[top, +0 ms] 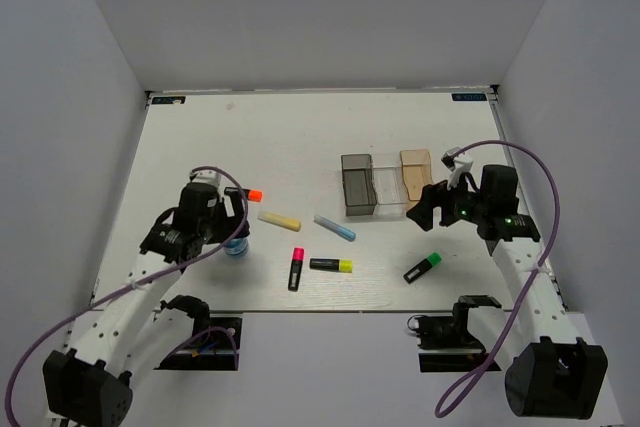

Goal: Sort the stationery into containers
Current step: Grab a piece of stationery with the left arm

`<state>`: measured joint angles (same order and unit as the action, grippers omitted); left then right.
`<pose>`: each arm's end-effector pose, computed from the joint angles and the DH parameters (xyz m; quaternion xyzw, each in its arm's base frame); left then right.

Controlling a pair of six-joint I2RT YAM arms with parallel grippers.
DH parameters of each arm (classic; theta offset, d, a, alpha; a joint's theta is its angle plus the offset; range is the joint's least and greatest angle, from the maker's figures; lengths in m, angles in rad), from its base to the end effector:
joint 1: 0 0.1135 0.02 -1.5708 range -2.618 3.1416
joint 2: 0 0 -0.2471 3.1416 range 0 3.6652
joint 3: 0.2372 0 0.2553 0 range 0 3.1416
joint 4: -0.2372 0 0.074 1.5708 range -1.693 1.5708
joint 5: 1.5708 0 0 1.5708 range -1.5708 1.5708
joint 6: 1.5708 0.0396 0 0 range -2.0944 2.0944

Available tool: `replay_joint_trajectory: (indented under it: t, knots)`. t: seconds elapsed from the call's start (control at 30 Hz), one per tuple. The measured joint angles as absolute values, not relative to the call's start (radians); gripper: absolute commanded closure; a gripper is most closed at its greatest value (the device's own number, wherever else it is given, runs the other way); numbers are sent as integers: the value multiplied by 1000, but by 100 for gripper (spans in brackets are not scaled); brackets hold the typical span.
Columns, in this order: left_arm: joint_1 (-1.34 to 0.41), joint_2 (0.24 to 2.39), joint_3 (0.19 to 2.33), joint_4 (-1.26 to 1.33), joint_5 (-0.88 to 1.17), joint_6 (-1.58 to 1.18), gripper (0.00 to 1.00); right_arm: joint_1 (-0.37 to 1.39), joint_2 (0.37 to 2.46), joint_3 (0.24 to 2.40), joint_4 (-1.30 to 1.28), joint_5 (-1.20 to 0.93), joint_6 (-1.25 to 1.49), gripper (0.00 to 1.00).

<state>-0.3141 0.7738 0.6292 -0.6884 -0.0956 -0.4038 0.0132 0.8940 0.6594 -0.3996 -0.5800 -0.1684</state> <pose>0.1664 -0.0501 0.2259 -0.0590 0.9300 -0.0848 0.3529 0.2065 0.0244 0.2433 -0.2061 0.8399 0.2209 0.4510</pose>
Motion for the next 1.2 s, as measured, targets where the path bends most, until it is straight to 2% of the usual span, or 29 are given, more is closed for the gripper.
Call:
replay_joint_trajectory:
  t: [0.27,0.57,0.67,0.73,0.8,0.83,0.9,0.93,0.97,1.07,1.1,1.13,1.17,1.2]
  knots:
    - [-479,1008,730,-784,-265,-476,0,13,891,675,-420,-580,-168,10]
    - [-486,1105,717,-806,-359,-515,0,13,879,681,-426,-583,-168,10]
    - [-484,1134,688,-777,-358,-515,4,13,878,681,-427,-585,-167,10]
    - [-480,1156,668,-754,-353,-518,15,13,878,681,-429,-587,-167,10]
    - [-477,1171,650,-723,-345,-516,32,13,878,681,-432,-587,-167,10]
    - [-477,1172,647,-714,-345,-517,49,13,878,681,-434,-588,-166,10]
    - [-469,1168,640,-688,-340,-510,72,13,878,681,-439,-588,-166,10]
    - [-466,1165,637,-679,-340,-508,93,13,878,681,-441,-588,-167,10]
    - [-464,1162,635,-675,-338,-505,100,13,878,681,-443,-588,-167,10]
    - [-461,1151,635,-673,-321,-496,100,13,878,681,-446,-588,-166,10]
    - [-463,1145,635,-674,-313,-493,100,13,878,681,-447,-588,-167,13]
    - [-469,1137,638,-680,-305,-492,100,13,878,681,-447,-588,-167,21]
    - [-481,1131,648,-690,-301,-490,100,13,878,681,-447,-589,-170,37]
    - [-497,1127,666,-704,-292,-490,100,13,878,681,-447,-591,-175,72]
